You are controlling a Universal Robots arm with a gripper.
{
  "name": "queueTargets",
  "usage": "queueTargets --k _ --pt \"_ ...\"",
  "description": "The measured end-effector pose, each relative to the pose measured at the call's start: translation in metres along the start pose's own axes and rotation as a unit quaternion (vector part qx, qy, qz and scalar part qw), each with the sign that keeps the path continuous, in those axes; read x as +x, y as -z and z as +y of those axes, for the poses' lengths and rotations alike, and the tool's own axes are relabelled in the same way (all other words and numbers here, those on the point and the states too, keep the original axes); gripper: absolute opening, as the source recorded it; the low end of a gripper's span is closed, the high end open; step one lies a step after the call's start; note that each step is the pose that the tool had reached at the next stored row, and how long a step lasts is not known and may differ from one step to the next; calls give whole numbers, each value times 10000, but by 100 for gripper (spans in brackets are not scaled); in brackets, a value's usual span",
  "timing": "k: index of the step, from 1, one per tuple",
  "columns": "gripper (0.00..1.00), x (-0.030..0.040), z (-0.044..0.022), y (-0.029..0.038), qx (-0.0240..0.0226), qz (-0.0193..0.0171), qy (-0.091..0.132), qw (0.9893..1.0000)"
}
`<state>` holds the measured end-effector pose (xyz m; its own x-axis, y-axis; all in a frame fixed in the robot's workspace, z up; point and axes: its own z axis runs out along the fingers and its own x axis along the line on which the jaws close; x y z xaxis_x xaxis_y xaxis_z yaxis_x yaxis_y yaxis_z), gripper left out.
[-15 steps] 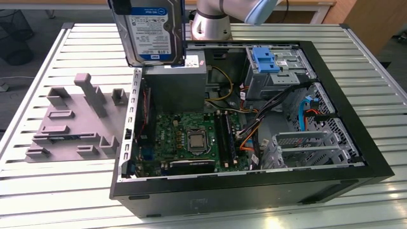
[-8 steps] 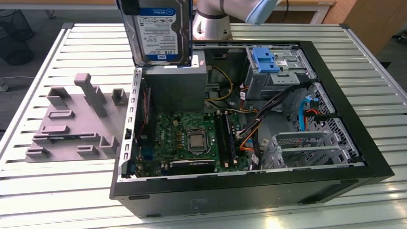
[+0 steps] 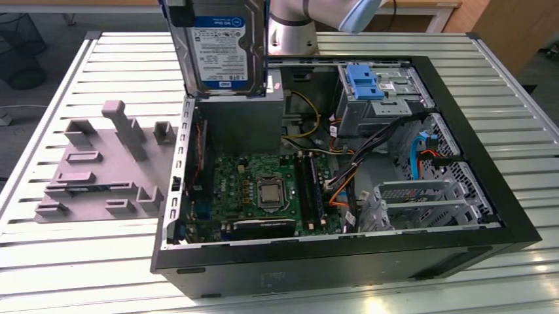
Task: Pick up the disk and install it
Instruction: 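Pick up the disk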
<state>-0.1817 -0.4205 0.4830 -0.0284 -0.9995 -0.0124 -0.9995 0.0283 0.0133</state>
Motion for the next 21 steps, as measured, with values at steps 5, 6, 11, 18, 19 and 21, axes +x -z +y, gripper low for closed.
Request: queueTargets --k 5,6,11,18,19,21 --pt "36 53 -34 2 0 0 -3 10000" --pt "36 57 -42 1 0 0 -3 10000" --pt "36 73 -86 2 0 0 -3 10000" --pt "36 78 -205 4 -2 0 -3 10000" --pt "36 78 -233 4 -3 0 -3 10000" --pt "36 76 -292 5 -5 1 -3 10000"
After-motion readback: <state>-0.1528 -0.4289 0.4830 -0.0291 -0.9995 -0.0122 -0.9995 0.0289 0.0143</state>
